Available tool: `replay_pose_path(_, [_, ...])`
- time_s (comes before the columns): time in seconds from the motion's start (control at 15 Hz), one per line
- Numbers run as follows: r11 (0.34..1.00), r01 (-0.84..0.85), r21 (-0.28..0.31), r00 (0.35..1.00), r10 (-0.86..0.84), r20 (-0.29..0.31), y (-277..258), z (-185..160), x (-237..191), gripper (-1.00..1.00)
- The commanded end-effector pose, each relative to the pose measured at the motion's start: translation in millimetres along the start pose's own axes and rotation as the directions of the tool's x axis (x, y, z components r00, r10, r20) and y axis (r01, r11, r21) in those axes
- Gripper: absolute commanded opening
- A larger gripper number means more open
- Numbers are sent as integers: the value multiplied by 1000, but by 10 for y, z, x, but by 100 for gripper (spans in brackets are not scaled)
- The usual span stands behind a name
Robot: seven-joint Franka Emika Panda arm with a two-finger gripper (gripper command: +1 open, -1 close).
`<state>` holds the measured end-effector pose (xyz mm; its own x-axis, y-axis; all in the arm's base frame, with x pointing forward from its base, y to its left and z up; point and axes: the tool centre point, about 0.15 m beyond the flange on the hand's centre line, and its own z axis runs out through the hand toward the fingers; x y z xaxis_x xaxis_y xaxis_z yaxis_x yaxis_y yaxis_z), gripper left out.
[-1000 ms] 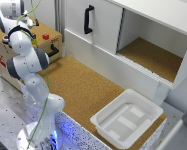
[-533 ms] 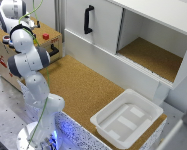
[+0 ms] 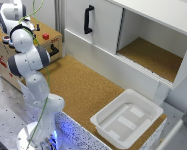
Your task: Turn on the green light lamp
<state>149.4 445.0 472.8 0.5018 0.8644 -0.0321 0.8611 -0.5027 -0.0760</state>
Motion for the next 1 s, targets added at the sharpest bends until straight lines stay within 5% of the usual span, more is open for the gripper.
replay_pose_path(0.0, [999,-47,-13,998,48,44,78,476,174,-100])
replay_pose_path(0.2, [997,-20,-72,998,24,63,-5,308,154,-100])
replay_pose_path(0.6, [973,-1,-230,998,-11,-54,-314,-1048,-57,-100])
replay_pose_path(0.67, [966,2,-257,998,-17,-57,-291,-1201,-64,100])
replay_pose_path(0.93, [972,38,-231,998,-50,-47,-230,-1146,64,100])
